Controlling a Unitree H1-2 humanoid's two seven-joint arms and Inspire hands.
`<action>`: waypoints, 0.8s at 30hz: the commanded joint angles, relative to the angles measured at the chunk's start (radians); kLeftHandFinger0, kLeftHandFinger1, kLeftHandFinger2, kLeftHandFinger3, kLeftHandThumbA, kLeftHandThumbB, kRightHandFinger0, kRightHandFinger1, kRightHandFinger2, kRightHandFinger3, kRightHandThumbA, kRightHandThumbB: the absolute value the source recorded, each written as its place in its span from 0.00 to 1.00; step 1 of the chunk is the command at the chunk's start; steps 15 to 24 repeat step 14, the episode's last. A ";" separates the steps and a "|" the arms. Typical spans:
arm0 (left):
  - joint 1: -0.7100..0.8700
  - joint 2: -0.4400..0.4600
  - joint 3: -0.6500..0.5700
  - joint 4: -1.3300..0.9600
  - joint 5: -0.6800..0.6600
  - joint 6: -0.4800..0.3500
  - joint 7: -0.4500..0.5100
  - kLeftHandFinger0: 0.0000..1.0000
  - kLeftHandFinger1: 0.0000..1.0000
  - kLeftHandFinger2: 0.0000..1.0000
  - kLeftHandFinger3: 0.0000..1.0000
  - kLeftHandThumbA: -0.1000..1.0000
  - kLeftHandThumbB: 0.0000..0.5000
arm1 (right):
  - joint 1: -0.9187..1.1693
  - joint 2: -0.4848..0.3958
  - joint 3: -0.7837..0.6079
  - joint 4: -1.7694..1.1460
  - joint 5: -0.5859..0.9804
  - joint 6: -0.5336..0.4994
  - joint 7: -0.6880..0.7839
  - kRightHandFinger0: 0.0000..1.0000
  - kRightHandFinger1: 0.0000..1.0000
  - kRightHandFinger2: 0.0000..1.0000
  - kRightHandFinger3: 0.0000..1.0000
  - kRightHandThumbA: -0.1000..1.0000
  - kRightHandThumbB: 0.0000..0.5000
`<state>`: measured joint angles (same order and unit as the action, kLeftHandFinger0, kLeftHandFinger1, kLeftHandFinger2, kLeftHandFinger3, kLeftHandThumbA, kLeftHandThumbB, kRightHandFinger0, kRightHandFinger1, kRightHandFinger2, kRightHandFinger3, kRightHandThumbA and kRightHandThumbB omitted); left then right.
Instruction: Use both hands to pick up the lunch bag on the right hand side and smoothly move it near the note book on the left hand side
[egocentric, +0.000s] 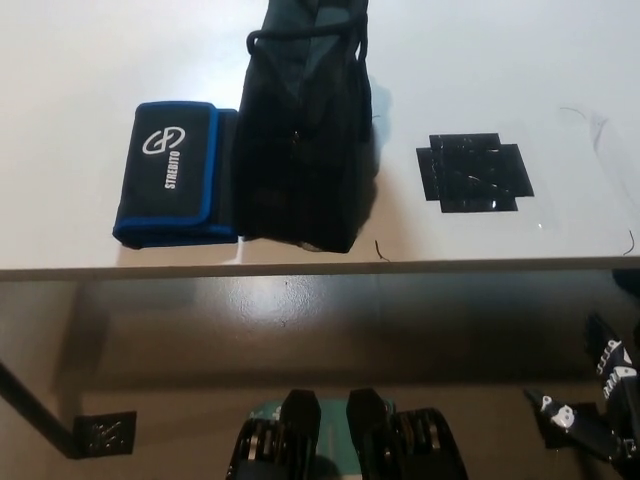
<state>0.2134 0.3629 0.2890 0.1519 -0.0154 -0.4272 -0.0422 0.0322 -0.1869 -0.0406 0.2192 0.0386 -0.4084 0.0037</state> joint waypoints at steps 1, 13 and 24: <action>0.015 0.021 0.016 -0.039 -0.033 -0.011 -0.004 1.00 1.00 1.00 1.00 1.00 0.32 | 0.006 -0.008 0.001 -0.060 0.037 -0.011 0.041 1.00 1.00 1.00 1.00 1.00 0.37; 0.014 0.020 0.015 -0.049 -0.051 0.000 -0.010 1.00 1.00 1.00 1.00 1.00 0.26 | 0.005 -0.008 -0.007 -0.063 0.041 -0.007 0.056 1.00 1.00 1.00 1.00 1.00 0.34; 0.014 0.020 0.015 -0.049 -0.051 0.000 -0.010 1.00 1.00 1.00 1.00 1.00 0.26 | 0.005 -0.008 -0.007 -0.063 0.041 -0.007 0.056 1.00 1.00 1.00 1.00 1.00 0.34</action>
